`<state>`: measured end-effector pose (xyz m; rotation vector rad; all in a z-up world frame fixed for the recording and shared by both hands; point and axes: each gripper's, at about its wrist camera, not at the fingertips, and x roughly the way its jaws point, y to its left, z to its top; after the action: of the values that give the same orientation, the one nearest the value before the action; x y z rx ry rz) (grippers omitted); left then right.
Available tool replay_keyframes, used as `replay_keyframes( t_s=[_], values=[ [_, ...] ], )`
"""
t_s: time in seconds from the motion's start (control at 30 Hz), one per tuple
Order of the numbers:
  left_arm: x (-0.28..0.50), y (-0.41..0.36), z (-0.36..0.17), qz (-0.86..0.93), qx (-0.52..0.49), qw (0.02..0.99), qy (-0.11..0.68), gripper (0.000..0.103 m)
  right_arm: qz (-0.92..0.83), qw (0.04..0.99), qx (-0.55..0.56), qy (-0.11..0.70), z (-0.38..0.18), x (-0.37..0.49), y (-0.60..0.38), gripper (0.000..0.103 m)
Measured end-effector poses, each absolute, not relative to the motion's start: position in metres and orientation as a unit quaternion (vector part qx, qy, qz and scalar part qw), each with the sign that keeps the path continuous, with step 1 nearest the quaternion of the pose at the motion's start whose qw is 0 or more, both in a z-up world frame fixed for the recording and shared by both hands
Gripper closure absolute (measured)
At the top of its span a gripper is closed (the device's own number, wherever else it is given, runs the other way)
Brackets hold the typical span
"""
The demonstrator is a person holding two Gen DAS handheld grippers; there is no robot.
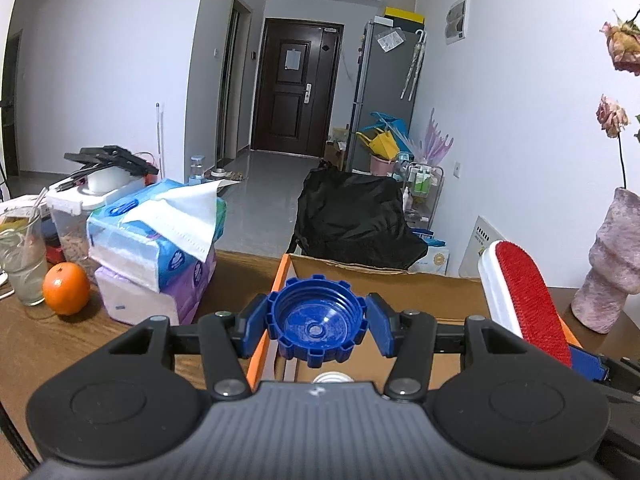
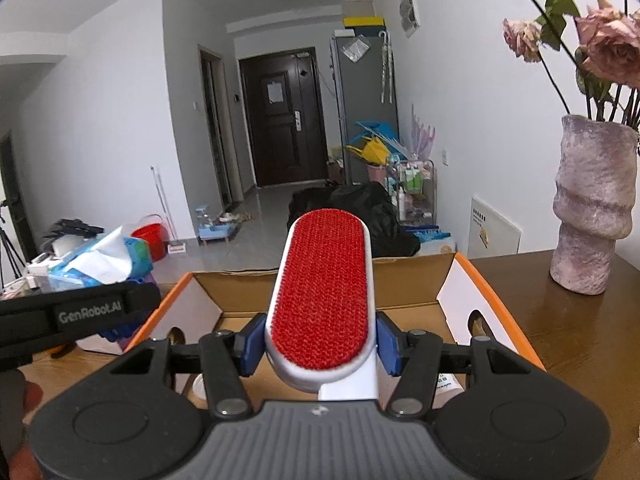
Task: Organize rigid objects
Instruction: 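Carry the blue cap and lint brush with both tools over the cardboard box, then open left tool to drop the blue cap while right tool releases lint brush into box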
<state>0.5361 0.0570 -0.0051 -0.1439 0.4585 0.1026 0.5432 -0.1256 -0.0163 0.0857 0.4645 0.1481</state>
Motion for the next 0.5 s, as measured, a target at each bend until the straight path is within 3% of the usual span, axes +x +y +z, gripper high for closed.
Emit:
replay_keyframes(
  t_s=[0.5],
  values=[
    [0.574,0.056,-0.014,0.059,-0.041,0.966,0.248,0.049,0.058,0.961,0.035,0.267,-0.024,0.585,-0.126,0.048]
  ],
)
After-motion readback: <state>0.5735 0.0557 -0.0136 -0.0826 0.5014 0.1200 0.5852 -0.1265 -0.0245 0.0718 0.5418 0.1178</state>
